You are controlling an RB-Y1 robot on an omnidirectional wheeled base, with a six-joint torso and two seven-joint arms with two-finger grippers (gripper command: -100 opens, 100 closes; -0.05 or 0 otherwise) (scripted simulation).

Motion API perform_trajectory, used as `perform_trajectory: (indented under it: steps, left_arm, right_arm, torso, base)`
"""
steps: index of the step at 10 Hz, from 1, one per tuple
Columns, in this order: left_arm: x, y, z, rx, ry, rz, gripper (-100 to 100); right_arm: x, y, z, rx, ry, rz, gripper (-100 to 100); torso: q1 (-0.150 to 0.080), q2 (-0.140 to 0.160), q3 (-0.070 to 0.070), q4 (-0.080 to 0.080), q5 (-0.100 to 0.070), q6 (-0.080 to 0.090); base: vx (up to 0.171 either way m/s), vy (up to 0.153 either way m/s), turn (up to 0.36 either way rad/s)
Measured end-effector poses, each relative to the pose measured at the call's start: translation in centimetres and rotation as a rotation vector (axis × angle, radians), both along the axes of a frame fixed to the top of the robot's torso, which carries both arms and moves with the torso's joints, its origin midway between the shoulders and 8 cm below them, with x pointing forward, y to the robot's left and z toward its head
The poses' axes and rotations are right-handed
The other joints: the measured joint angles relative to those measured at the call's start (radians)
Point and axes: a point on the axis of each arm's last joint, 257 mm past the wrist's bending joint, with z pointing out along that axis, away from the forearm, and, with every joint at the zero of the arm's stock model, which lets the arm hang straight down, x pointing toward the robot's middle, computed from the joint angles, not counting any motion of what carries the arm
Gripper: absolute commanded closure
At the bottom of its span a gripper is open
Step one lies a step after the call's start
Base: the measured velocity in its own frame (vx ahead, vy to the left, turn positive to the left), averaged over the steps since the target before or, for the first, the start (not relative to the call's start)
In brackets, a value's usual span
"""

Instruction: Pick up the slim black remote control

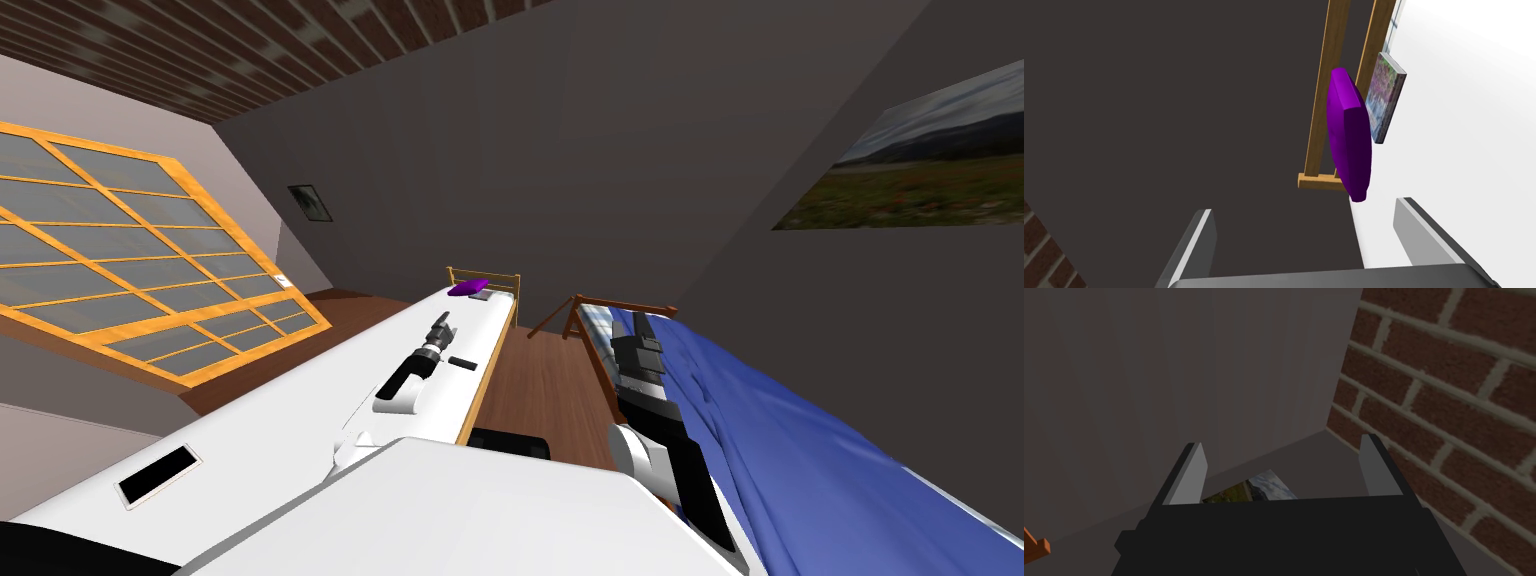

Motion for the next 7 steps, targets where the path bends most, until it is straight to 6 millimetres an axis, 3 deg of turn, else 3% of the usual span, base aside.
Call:
perform_trajectory:
  steps: [7]
  left_arm:
    - [0.9,0.7,-6.2,-0.055,0.207,0.008,-100]
  right_arm:
    - [0.0,0.0,0.0,0.000,0.000,0.000,0]
  torso:
    - [-0.001,0.000,0.000,0.000,0.000,0.000]
  base:
    - [0.003,0.028,-0.021]
